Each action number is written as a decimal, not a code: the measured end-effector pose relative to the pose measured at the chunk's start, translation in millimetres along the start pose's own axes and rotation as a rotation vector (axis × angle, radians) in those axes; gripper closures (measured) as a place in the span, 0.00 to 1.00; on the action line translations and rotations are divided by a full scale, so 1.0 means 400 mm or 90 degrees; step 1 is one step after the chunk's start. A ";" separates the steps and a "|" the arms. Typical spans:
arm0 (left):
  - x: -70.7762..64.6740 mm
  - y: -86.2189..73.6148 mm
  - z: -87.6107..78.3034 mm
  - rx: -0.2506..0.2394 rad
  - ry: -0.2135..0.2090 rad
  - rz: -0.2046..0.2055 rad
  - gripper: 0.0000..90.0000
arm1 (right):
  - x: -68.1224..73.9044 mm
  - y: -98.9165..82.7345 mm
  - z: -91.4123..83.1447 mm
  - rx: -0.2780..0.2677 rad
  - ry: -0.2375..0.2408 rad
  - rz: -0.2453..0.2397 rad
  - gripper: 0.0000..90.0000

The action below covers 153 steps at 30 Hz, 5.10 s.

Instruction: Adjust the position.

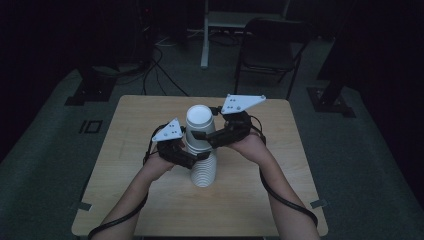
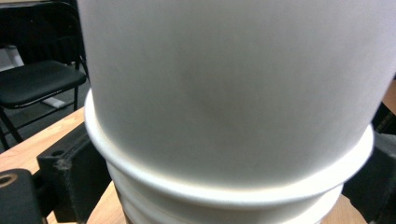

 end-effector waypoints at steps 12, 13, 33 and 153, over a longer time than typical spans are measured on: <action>-0.001 0.001 -0.001 0.007 -0.001 0.001 0.05 | -0.001 0.028 -0.017 -0.018 -0.003 -0.002 0.22; -0.001 0.001 -0.001 0.007 -0.001 0.001 0.05 | 0.000 0.030 -0.019 -0.021 -0.007 -0.002 0.22; 0.000 0.000 0.000 0.004 -0.003 0.001 0.05 | 0.019 0.087 -0.067 -0.062 -0.014 -0.013 0.22; -0.197 -0.210 -0.051 0.067 -0.066 -0.016 0.01 | -0.053 -0.353 -0.293 -0.048 -0.180 0.155 0.22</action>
Point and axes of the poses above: each handheld gripper's, and its own axes: z roughly forward along the jaws, y roughly out of its top, x roughly to its left, the point moved 7 cm from there along z, roughly forward along the jaws, and after that the axes turned 10 degrees about x, right-handed, at the moved point
